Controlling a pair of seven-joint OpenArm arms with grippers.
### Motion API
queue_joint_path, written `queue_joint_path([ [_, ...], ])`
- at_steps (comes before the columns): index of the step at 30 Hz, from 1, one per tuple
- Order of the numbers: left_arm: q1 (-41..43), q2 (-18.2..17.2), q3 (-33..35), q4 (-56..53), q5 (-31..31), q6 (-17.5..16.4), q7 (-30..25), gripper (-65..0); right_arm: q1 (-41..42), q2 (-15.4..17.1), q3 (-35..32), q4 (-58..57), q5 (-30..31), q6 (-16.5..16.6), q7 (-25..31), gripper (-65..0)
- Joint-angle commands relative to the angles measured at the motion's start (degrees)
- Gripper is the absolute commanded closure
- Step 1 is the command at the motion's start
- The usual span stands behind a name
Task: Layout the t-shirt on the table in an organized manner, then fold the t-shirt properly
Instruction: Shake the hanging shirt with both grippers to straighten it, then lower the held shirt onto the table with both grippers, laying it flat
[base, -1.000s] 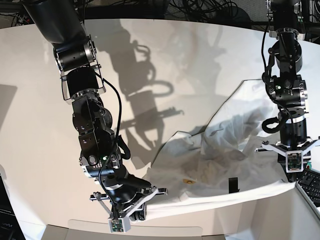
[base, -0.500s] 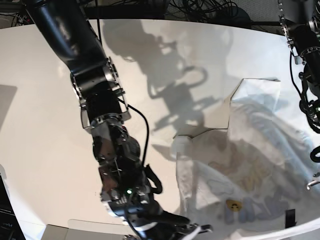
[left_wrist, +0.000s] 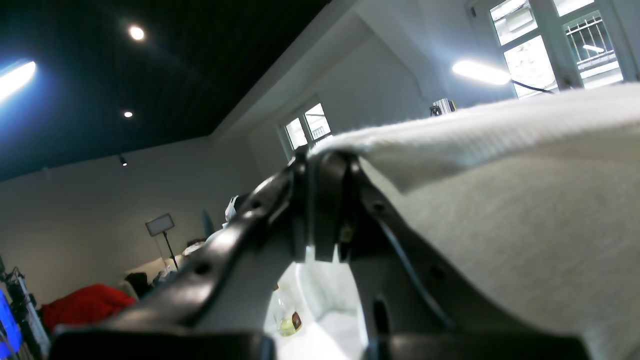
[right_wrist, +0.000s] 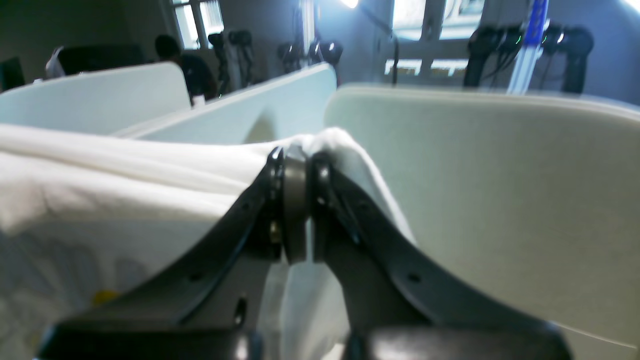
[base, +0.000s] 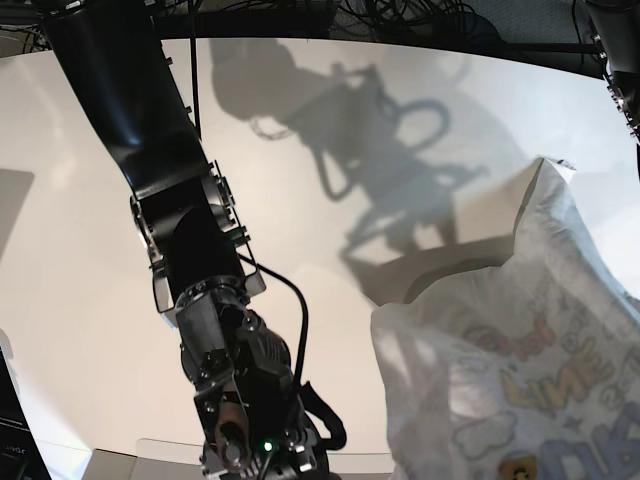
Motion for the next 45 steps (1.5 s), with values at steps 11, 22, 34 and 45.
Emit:
queue_joint_path([
  [11,5.3,3.7,-1.6,0.6,3.8,3.4,-0.2,-0.3,10.4,1.0,-4.4,-18.9,1.0,-2.5,14.8,0.0],
  [22,7.8,6.6,-1.2,0.6,3.8,3.4,-0.3,-0.2,10.4,1.0,-4.1,-39.0,1.8,-2.4,17.7,0.0],
  [34,16.6,14.5,7.9,0.7,3.6,3.4,-1.9,-0.2,7.1,1.0,-4.3,-19.1,3.7,-2.4,3.7,0.0],
  [45,25.2,26.7,21.9,0.7,3.4,3.4,-2.2,-0.2,-5.7,10.3,-4.3,-13.2,3.7,-2.4,-1.2,0.0],
])
